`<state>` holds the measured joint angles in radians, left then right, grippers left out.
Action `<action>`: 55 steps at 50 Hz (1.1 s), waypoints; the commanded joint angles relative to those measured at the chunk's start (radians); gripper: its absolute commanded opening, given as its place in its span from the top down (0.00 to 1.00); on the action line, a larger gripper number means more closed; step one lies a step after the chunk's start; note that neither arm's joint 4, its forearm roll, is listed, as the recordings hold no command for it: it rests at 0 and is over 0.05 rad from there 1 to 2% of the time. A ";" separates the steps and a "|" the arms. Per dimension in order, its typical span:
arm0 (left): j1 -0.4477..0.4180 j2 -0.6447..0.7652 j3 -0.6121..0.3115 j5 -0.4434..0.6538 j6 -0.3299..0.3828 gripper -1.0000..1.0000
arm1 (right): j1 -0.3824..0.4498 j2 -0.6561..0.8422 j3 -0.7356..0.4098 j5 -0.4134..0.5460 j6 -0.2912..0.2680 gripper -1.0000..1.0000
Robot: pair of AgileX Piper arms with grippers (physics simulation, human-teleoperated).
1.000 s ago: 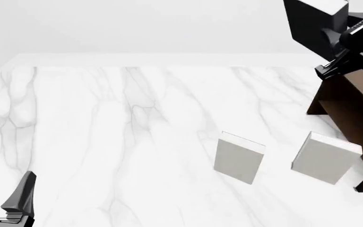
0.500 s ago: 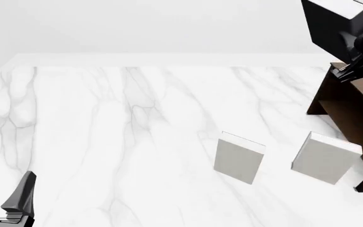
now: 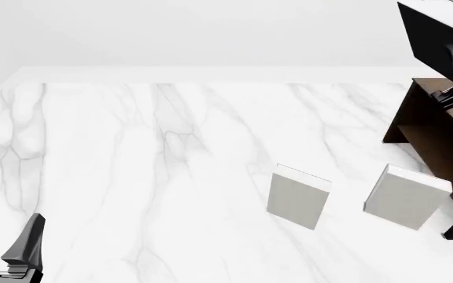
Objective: Pick up the book on the left and place it on top of the shelf.
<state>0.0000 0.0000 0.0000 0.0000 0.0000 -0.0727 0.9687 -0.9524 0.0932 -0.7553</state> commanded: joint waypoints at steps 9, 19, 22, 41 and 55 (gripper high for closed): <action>0.000 0.000 0.000 0.000 0.000 0.00 | -0.086 -0.039 0.019 -0.005 0.006 1.00; 0.000 0.000 0.000 0.000 0.000 0.00 | -0.137 -0.038 0.029 -0.013 0.000 1.00; 0.000 0.000 0.000 0.000 0.000 0.00 | -0.149 -0.037 0.034 -0.013 -0.003 1.00; 0.000 0.000 0.000 0.000 0.000 0.00 | -0.207 -0.026 0.055 -0.041 -0.016 1.00; 0.000 0.000 0.000 0.000 0.000 0.00 | -0.250 0.011 0.053 -0.070 -0.023 1.00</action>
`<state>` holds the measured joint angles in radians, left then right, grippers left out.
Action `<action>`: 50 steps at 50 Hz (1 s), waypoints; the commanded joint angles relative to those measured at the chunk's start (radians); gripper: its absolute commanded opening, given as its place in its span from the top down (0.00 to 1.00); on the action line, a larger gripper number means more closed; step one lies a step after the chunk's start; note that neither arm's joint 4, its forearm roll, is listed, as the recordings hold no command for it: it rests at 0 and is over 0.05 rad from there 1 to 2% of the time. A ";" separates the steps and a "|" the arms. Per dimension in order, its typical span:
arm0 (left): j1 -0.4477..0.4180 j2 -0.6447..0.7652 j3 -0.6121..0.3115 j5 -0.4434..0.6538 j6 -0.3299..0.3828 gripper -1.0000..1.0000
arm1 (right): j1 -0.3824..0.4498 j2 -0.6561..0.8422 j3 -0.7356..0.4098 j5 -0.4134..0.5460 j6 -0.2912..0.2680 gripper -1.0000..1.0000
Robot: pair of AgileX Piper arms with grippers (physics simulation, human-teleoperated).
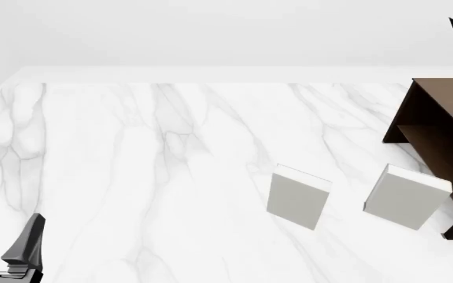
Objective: Pick up the book on the left and place it on top of the shelf.
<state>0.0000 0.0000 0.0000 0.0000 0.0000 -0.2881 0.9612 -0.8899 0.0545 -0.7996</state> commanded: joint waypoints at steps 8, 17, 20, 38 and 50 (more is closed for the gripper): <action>0.000 0.000 0.000 0.000 0.000 0.00 | -0.067 0.048 -0.021 -0.046 0.019 1.00; 0.000 0.000 0.000 0.000 0.000 0.00 | -0.085 0.066 -0.044 -0.043 0.003 1.00; 0.000 0.000 0.000 0.000 0.000 0.00 | -0.090 0.068 -0.051 -0.040 -0.004 1.00; 0.000 0.000 0.000 0.000 0.000 0.00 | -0.132 0.090 -0.071 -0.047 -0.036 1.00; 0.000 0.000 0.000 0.000 0.000 0.00 | -0.162 0.133 -0.084 -0.070 -0.055 1.00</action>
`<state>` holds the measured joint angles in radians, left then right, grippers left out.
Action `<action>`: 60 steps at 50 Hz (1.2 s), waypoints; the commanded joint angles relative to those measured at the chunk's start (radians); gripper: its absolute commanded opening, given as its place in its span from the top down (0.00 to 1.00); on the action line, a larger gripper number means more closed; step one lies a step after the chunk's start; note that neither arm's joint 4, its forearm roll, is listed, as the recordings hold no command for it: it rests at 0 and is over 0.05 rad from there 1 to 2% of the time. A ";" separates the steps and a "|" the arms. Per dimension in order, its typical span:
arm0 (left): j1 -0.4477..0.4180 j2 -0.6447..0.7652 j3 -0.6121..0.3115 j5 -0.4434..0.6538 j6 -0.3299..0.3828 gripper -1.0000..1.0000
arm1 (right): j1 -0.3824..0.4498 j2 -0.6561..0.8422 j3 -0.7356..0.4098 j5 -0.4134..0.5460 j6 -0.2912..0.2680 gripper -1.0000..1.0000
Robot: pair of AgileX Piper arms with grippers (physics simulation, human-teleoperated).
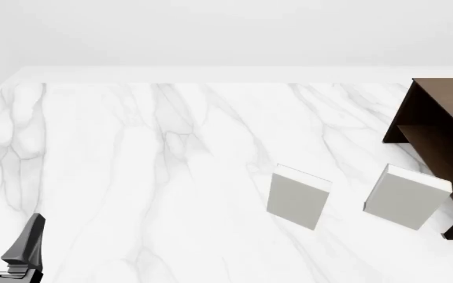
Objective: Pick up the book on the left and place it on top of the shelf.
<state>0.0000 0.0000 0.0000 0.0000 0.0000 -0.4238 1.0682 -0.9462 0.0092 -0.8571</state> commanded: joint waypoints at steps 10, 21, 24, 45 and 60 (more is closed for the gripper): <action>0.000 0.000 0.000 0.000 0.000 0.00 | -0.046 0.057 -0.042 -0.032 -0.023 1.00; 0.000 0.000 0.000 0.000 0.000 0.00 | -0.072 0.095 -0.051 -0.062 -0.030 1.00; 0.000 0.000 0.000 0.000 0.000 0.00 | -0.075 0.105 -0.052 -0.070 -0.030 1.00; 0.000 0.000 0.000 0.000 0.000 0.00 | -0.100 0.159 -0.074 -0.097 -0.026 1.00; 0.000 0.000 0.000 0.000 0.000 0.00 | -0.117 0.224 -0.134 -0.105 -0.028 1.00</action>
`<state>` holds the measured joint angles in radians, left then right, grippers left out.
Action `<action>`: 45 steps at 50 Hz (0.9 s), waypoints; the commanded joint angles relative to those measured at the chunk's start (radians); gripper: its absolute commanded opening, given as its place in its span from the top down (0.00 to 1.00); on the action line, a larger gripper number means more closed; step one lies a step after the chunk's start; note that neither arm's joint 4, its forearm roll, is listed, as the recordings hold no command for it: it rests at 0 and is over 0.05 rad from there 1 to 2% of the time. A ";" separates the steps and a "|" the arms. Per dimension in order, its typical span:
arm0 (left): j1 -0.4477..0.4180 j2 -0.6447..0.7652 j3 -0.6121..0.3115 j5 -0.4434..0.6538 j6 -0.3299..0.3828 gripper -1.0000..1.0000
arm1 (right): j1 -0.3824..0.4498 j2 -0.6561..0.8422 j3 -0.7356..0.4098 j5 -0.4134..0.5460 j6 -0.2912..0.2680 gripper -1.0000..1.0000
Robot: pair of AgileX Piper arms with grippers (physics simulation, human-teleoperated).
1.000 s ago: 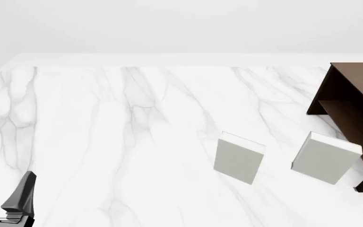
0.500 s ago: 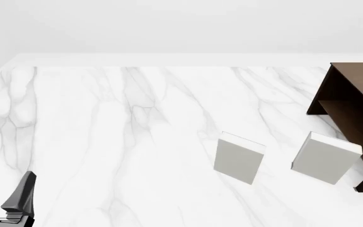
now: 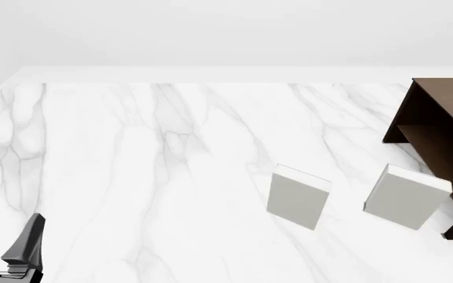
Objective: Pick up the book on the left and place it on top of the shelf.
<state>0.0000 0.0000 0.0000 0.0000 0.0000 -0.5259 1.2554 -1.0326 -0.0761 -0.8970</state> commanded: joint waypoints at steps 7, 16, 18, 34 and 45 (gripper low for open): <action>0.000 0.000 0.000 0.000 0.000 0.00 | -0.023 0.080 -0.066 -0.034 0.014 1.00; 0.000 0.000 0.000 0.000 0.000 0.00 | -0.028 0.124 -0.075 -0.053 0.010 1.00; 0.000 0.000 0.000 0.000 0.000 0.00 | -0.027 0.133 -0.074 -0.056 0.009 1.00; 0.000 0.000 0.000 0.000 0.000 0.00 | -0.038 0.170 -0.065 -0.079 0.003 1.00; 0.000 0.000 0.000 0.000 0.000 0.00 | -0.048 0.183 -0.052 -0.088 -0.001 1.00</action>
<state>0.0000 0.0000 0.0000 0.0000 0.0000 -0.5644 1.4318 -1.0772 -0.1458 -0.9039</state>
